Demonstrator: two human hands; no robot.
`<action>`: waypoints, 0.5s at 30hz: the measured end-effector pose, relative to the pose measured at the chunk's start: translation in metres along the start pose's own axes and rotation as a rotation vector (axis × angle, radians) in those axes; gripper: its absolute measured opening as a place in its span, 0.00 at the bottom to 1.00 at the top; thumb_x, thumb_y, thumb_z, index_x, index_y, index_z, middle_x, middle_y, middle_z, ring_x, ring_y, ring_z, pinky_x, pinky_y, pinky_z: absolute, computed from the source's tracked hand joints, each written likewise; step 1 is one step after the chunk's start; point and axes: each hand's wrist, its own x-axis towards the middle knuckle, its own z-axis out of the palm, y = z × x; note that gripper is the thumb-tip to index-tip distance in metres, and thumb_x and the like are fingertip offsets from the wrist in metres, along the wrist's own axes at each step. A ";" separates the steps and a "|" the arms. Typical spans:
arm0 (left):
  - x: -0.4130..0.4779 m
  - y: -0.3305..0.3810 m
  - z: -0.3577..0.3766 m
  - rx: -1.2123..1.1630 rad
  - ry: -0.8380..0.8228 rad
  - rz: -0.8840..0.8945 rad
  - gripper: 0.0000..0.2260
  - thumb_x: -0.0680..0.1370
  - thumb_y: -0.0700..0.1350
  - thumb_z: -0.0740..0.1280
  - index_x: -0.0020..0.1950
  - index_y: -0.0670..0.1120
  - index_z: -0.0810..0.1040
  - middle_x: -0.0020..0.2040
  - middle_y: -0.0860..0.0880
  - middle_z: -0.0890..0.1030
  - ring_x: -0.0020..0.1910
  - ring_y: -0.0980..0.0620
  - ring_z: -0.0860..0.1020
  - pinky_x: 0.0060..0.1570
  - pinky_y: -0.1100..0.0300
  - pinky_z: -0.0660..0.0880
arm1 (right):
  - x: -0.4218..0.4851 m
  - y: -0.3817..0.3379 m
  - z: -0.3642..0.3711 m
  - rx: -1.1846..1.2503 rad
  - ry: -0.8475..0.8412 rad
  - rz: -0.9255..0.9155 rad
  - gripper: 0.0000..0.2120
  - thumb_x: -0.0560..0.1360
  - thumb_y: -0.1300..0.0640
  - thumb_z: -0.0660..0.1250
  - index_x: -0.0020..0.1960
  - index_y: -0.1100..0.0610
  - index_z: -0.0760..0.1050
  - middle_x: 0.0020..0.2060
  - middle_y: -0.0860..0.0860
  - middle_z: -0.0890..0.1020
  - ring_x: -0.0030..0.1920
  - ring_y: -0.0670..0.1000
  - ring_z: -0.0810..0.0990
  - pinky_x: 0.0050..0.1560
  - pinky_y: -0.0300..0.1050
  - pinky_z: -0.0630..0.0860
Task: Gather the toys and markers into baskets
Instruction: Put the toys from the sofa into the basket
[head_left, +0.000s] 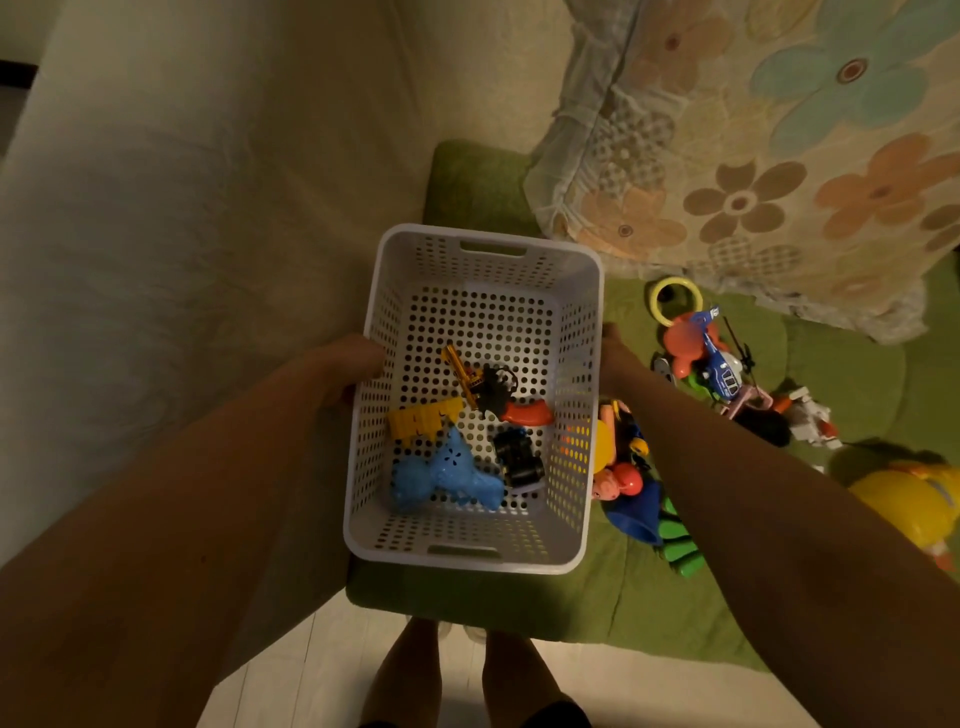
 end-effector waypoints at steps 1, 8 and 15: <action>0.000 -0.001 0.000 -0.001 -0.004 -0.003 0.11 0.80 0.34 0.54 0.40 0.44 0.68 0.38 0.45 0.75 0.35 0.49 0.74 0.32 0.57 0.71 | 0.000 0.001 0.007 0.014 0.016 0.036 0.30 0.80 0.55 0.63 0.77 0.58 0.54 0.73 0.61 0.62 0.69 0.63 0.66 0.67 0.53 0.68; -0.003 0.001 0.001 -0.027 -0.016 0.006 0.10 0.80 0.34 0.55 0.40 0.44 0.69 0.37 0.45 0.75 0.35 0.49 0.74 0.35 0.56 0.74 | -0.010 0.021 0.022 -0.174 -0.007 0.034 0.28 0.76 0.53 0.67 0.74 0.56 0.62 0.73 0.59 0.65 0.72 0.65 0.61 0.70 0.61 0.62; -0.005 0.002 0.002 -0.020 0.002 0.013 0.10 0.80 0.35 0.54 0.40 0.44 0.69 0.37 0.45 0.75 0.35 0.49 0.74 0.34 0.56 0.73 | -0.019 0.000 -0.032 0.346 0.594 -0.010 0.15 0.77 0.58 0.63 0.63 0.60 0.68 0.61 0.62 0.69 0.57 0.63 0.73 0.54 0.51 0.71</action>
